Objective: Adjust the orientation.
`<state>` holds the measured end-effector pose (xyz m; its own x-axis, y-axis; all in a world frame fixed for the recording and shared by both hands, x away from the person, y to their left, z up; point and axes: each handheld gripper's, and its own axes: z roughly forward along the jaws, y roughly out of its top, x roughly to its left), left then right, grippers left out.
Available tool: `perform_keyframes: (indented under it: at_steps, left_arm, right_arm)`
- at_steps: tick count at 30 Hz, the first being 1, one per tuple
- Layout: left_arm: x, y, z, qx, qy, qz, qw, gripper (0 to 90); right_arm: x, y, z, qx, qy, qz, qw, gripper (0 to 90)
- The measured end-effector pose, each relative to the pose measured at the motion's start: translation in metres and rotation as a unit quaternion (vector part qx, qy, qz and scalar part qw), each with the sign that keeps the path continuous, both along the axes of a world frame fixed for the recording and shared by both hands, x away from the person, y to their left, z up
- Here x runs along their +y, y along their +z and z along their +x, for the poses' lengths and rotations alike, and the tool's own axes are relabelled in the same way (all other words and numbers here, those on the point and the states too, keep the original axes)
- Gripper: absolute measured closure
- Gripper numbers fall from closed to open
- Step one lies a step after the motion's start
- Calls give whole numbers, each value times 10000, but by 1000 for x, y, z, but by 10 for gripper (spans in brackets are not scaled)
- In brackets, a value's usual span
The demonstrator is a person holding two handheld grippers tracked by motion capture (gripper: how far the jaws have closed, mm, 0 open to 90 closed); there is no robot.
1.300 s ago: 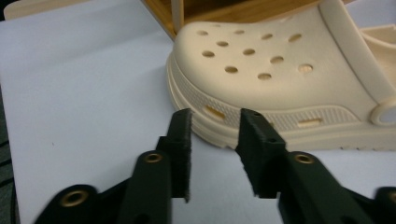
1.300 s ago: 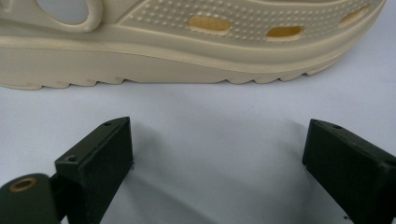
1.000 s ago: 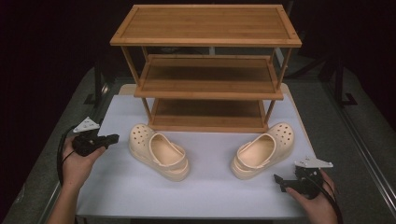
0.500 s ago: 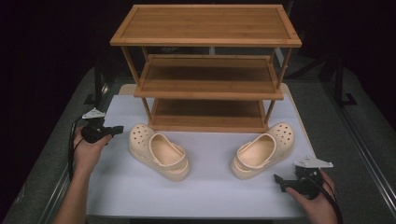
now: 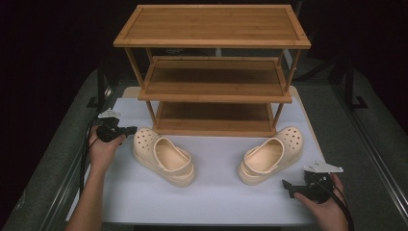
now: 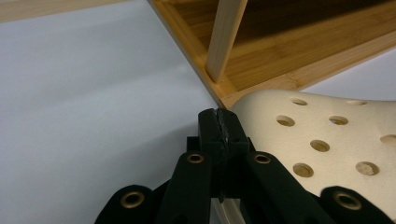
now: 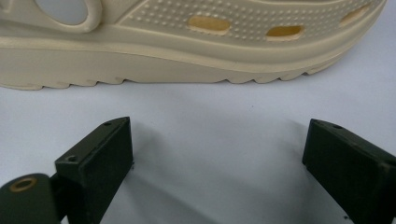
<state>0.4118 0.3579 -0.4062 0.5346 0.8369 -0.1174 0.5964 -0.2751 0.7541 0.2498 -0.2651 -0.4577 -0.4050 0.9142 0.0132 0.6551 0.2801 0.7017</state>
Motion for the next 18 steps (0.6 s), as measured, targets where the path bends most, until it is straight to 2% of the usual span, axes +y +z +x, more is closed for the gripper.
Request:
perform_keyframes:
  at_steps: [3, 5, 9, 10, 11, 13, 15, 16, 17, 18]
  left_arm:
    - [0, 0, 0, -6, -14, -13, 10000, 900]
    - [-1, 0, 0, -11, -18, 7, 10000, 900]
    - [-1, 0, -1, -50, -20, 41, 10000, 900]
    - [-1, 0, -1, -48, -17, 57, 10000, 900]
    - [-2, 0, -2, -54, -33, 88, 9999, 900]
    - [-3, 0, -2, -72, -29, 105, 9999, 900]
    - [-5, 0, -3, -63, -47, 94, 9999, 900]
    - [-5, 0, -3, -63, -47, 94, 9999, 900]
    - [-6, 1, -3, -73, -80, 113, 9999, 900]
    - [-6, 1, -3, -73, -80, 113, 9999, 900]
  right_arm:
    - [0, 0, 0, 13, -6, -1, 10000, 77]
    - [0, 1, 0, -2, 1, 30, 10000, 110]
    - [2, 6, -3, -12, 167, -41, 9999, 318]
    - [2, 6, -3, -12, 167, -41, 9999, 318]
    - [6, 10, -6, -32, 224, -162, 9996, 429]
    - [7, 13, -9, -22, 242, -192, 9995, 511]
    - [6, 16, -13, -40, 296, -57, 9995, 597]
    - [6, 16, -13, -40, 296, -57, 9995, 597]
    - [5, 20, -18, -38, 349, 55, 9994, 686]
    - [6, 21, -19, -60, 389, 111, 9992, 721]
